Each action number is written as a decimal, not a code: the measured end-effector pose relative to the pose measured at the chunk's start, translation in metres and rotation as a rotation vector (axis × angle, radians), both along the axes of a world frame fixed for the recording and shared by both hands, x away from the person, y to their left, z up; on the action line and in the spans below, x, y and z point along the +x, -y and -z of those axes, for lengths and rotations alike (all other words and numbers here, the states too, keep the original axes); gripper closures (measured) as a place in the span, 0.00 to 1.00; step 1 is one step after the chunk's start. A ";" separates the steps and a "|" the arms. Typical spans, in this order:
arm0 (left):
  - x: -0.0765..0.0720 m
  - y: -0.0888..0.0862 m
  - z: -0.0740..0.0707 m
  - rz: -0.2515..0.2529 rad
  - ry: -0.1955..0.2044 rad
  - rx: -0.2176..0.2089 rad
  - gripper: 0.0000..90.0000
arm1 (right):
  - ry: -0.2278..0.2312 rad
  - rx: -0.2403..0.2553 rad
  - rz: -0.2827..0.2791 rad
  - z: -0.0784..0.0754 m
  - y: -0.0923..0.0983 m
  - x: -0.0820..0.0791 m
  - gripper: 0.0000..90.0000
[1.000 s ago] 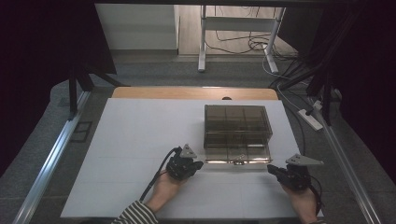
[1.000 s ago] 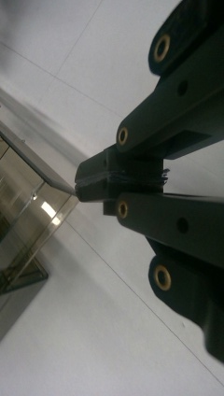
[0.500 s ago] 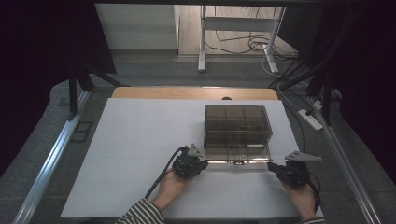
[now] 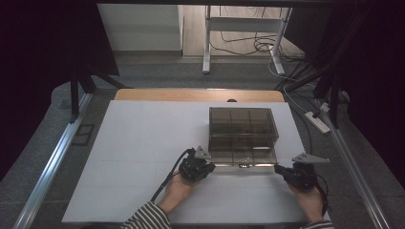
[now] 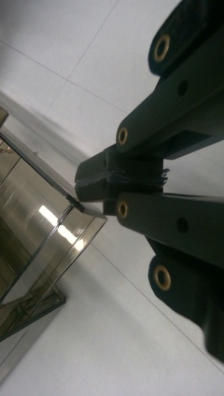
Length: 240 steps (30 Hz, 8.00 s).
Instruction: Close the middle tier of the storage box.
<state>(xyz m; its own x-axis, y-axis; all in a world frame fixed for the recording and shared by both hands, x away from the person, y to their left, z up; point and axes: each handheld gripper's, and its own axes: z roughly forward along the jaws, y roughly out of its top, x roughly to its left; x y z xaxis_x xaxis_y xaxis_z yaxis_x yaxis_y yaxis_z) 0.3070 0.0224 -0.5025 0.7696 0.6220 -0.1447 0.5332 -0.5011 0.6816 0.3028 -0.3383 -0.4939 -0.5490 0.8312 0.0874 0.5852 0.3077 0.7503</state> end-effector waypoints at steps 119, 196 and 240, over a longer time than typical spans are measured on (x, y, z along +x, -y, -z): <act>0.062 0.001 -0.006 -0.136 0.007 -0.010 0.99 | -0.005 -0.030 0.064 -0.011 -0.022 0.068 0.99; 0.034 -0.071 -0.023 -0.175 0.044 -0.076 0.61 | 0.014 0.018 0.023 -0.010 -0.027 0.040 0.84; 0.006 -0.123 -0.021 -0.247 0.091 -0.134 0.51 | 0.052 0.030 0.031 -0.005 -0.033 0.019 0.54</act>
<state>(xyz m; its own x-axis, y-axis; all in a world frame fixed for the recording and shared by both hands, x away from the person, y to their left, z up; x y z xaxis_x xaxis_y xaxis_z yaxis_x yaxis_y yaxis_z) 0.3129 0.1452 -0.4812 0.6108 0.7721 -0.1753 0.5616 -0.2665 0.7833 0.3221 -0.3053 -0.4886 -0.5275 0.8453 0.0845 0.5544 0.2672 0.7882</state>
